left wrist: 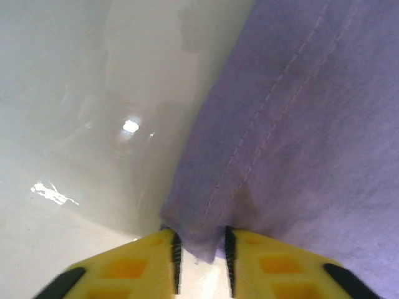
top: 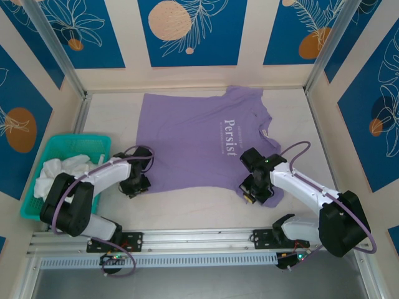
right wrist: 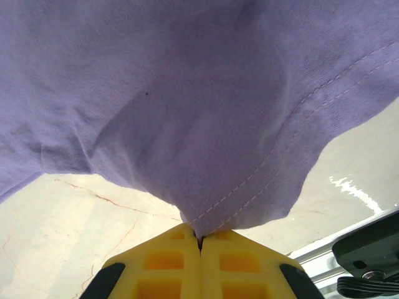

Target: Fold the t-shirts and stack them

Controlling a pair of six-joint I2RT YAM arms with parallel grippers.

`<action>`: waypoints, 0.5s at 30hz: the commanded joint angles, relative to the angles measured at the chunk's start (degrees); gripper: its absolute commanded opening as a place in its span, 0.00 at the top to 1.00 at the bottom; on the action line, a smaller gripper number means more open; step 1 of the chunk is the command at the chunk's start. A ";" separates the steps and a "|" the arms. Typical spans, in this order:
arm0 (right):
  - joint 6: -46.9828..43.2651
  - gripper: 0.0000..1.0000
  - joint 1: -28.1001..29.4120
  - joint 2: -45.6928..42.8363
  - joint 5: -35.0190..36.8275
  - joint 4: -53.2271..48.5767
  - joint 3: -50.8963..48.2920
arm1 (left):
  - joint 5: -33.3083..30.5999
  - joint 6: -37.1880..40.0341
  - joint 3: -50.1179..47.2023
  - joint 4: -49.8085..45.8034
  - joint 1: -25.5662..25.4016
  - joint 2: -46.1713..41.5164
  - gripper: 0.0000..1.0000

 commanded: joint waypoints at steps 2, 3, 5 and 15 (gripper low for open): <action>-0.26 1.00 0.47 -0.84 -0.39 -1.01 -0.58 | -1.73 0.46 -0.52 0.87 0.44 1.33 0.85; -0.31 1.00 0.50 -1.01 -0.31 -1.14 -0.57 | -1.90 0.61 -0.43 0.78 0.44 1.23 0.87; -0.55 1.00 0.52 -1.38 0.24 -1.54 -0.41 | -2.73 1.14 0.21 0.15 0.43 0.83 0.93; -5.22 1.00 0.24 0.66 5.31 -6.02 10.35 | -7.07 6.48 10.27 -7.28 0.44 -2.10 1.00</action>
